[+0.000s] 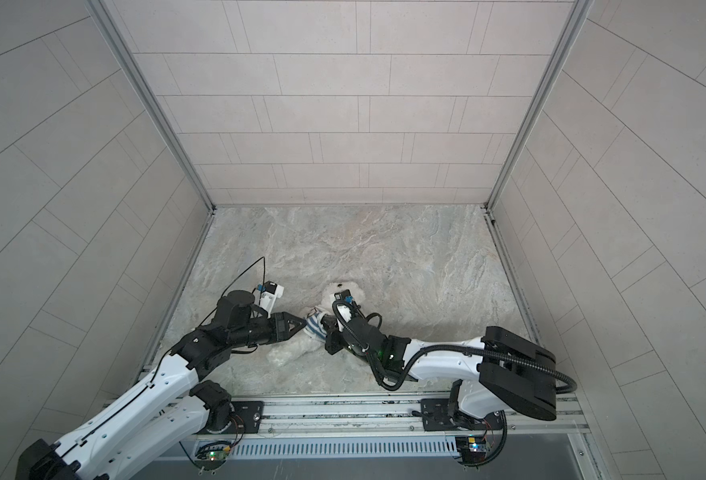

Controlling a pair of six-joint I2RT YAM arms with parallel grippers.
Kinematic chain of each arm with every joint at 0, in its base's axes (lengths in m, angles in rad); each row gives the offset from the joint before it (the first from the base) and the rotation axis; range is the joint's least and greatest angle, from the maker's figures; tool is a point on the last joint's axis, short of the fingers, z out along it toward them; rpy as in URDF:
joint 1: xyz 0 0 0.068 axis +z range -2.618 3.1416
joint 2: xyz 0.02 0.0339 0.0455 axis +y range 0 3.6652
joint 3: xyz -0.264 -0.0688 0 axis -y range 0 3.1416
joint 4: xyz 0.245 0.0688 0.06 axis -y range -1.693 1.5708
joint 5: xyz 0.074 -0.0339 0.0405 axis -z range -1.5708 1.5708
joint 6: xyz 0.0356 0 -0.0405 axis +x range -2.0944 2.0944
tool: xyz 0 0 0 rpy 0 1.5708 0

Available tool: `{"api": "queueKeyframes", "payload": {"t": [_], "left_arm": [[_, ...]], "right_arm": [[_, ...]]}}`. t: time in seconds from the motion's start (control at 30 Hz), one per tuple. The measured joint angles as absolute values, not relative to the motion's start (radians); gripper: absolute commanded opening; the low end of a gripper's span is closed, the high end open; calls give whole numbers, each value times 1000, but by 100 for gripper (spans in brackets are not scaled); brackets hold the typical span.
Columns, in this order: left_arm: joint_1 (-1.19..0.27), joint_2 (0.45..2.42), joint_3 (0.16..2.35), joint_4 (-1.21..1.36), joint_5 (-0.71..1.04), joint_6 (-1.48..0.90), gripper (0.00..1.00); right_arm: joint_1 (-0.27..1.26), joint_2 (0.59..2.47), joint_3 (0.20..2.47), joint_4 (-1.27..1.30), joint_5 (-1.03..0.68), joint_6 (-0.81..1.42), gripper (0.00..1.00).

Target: Dress the teddy bear

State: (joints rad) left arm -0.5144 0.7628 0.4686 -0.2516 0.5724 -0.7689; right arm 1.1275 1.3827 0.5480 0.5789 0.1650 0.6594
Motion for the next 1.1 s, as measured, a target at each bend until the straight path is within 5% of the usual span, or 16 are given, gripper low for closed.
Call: {"api": "queueKeyframes", "payload": {"t": [0.47, 0.6, 0.73, 1.1], "left_arm": [[-566, 791, 469, -305, 552, -759, 35], [-578, 804, 469, -313, 540, -757, 25], [-579, 804, 469, -310, 531, -754, 0], [-522, 804, 469, -313, 527, -737, 0]], "right_arm": [[1127, 1393, 548, 589, 165, 659, 0], [1127, 1397, 548, 594, 165, 659, 0], [1127, 1397, 548, 595, 165, 659, 0], [1124, 1320, 492, 572, 123, 636, 0]]}}
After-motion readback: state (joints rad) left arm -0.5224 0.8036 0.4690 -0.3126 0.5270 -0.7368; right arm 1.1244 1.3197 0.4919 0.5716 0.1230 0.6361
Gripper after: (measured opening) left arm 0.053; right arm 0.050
